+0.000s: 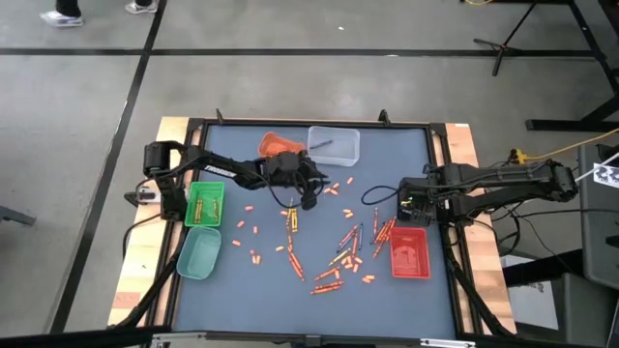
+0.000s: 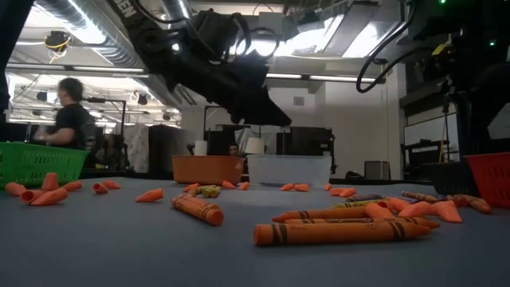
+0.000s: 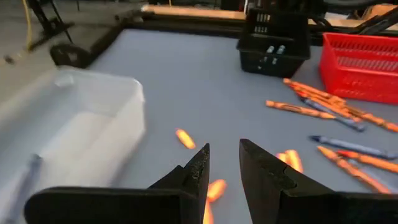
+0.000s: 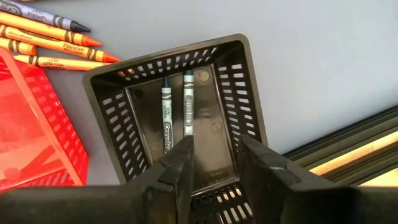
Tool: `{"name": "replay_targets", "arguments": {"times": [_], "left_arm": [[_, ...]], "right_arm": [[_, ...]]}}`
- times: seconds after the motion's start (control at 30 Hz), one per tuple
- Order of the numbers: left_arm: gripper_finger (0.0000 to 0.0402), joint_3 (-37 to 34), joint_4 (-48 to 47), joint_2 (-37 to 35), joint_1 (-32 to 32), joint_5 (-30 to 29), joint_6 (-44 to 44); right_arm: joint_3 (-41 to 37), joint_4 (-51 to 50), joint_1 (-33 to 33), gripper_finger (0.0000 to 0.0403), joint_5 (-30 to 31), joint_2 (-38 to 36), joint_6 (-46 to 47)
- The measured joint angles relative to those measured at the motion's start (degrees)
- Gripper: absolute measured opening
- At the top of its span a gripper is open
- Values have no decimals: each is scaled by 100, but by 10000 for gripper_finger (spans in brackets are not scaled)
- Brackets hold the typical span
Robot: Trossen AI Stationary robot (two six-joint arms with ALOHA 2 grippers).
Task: Sort crayons
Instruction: Put the yellow crayon into the green bin
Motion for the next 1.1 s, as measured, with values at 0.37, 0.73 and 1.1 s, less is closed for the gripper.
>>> {"name": "replay_targets", "arguments": {"times": [0.37,0.73,1.1], "left_arm": [[72,6,-1262,0,-660,-369,-1654],[72,6,-2343,-2,-1013,323,-2874],[72,6,-2637,-4,-886,1623,-4333]], "right_arm": [[0,2,0,122,4,2,-1],[-2,15,0,122,6,2,-1],[-2,307,1,122,7,2,-10]]}}
